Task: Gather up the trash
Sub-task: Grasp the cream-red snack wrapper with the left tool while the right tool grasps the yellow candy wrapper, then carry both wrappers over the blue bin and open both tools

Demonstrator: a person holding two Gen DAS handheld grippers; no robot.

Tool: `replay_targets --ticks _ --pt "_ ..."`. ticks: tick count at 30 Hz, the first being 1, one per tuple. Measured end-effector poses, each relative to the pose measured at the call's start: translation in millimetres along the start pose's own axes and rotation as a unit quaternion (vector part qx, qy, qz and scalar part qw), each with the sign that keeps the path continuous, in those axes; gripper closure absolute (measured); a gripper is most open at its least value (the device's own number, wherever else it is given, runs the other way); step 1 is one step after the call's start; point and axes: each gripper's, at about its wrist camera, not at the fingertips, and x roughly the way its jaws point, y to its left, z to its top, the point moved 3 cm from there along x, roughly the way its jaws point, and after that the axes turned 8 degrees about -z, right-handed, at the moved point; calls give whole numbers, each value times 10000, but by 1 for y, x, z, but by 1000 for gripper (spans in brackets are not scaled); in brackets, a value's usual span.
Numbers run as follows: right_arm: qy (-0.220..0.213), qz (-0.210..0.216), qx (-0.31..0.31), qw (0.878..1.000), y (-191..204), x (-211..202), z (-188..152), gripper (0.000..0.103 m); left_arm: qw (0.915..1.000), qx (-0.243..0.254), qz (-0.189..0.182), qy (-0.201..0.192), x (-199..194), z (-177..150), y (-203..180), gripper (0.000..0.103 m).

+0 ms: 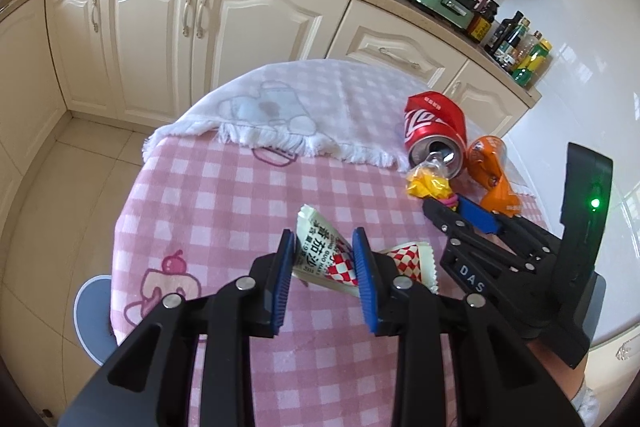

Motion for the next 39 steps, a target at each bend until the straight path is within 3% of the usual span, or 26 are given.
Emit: replay_targets --ticks 9,11,17,23,29,36,39 --pt "-302 592 187 9976 20 -59 -15 76 9998 -38 -175 -123 -34 -12 8 74" --pt "-448 782 136 9958 37 -79 -16 76 9995 -102 -213 -219 -50 -17 15 74" --pt "-618 1310 -191 9893 109 -115 -14 76 9982 -270 134 -510 -105 -36 54 74" --pt "-552 1924 -648 9776 201 -136 -18 76 9918 -685 711 -815 -164 -63 131 74" --pt "-395 2333 -1170 9645 298 -135 -28 76 9806 -1285 1204 -863 -198 -92 219 74" --pt "-43 2482 -1481 9573 381 -100 -44 76 9656 -1836 1726 -644 -197 -118 307 74" --pt "180 2509 -1565 9551 404 -84 -56 76 9616 -2039 1779 -459 -184 -127 335 74"
